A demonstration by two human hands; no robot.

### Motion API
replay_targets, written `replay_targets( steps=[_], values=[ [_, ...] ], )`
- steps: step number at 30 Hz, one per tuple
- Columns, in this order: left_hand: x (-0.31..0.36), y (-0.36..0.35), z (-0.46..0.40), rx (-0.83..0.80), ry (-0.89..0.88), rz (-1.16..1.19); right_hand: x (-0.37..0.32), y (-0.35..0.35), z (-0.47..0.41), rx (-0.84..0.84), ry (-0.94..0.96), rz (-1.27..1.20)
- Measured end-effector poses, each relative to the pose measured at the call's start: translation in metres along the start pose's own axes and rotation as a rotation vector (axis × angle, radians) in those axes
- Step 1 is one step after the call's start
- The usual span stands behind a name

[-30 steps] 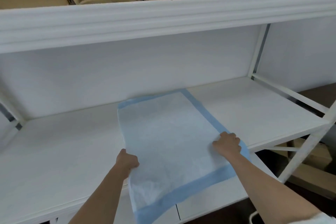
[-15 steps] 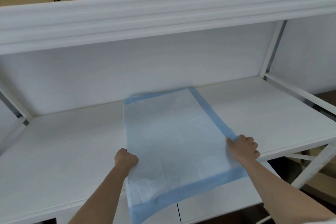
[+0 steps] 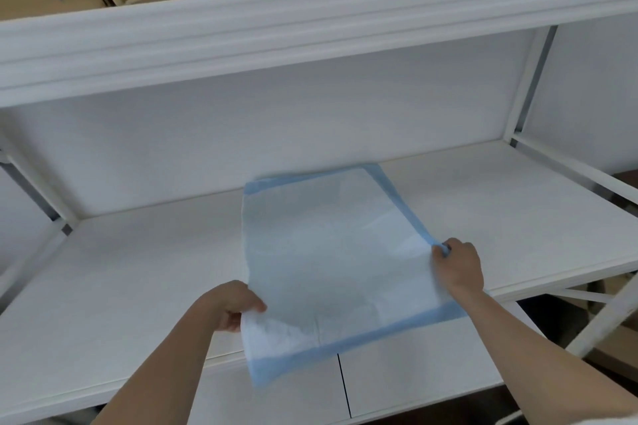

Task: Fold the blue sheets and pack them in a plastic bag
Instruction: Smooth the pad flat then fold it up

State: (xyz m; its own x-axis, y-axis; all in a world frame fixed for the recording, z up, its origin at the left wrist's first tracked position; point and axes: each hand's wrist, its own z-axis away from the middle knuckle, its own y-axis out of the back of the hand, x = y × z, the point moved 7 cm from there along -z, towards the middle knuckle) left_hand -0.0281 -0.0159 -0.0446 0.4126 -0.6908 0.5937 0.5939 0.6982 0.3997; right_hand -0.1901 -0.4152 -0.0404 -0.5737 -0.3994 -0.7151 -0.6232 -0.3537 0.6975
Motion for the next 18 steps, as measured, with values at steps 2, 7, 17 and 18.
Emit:
replay_targets(
  steps=[2, 7, 17, 18],
  values=[
    [0.013, 0.001, 0.004, -0.02, -0.088, 0.051, -0.011, 0.008, 0.003, 0.049, 0.018, -0.059],
    [0.037, 0.012, 0.01, 0.067, -0.248, 0.148, -0.033, 0.032, 0.01, 0.181, 0.055, -0.193],
    [0.075, -0.002, 0.037, -0.301, -0.331, 0.946, -0.023, 0.086, 0.03, 0.548, -0.176, -0.508],
    [0.077, -0.001, 0.037, -0.309, -0.356, 1.04, -0.02, 0.087, 0.034, 0.557, -0.202, -0.521]
  ],
)
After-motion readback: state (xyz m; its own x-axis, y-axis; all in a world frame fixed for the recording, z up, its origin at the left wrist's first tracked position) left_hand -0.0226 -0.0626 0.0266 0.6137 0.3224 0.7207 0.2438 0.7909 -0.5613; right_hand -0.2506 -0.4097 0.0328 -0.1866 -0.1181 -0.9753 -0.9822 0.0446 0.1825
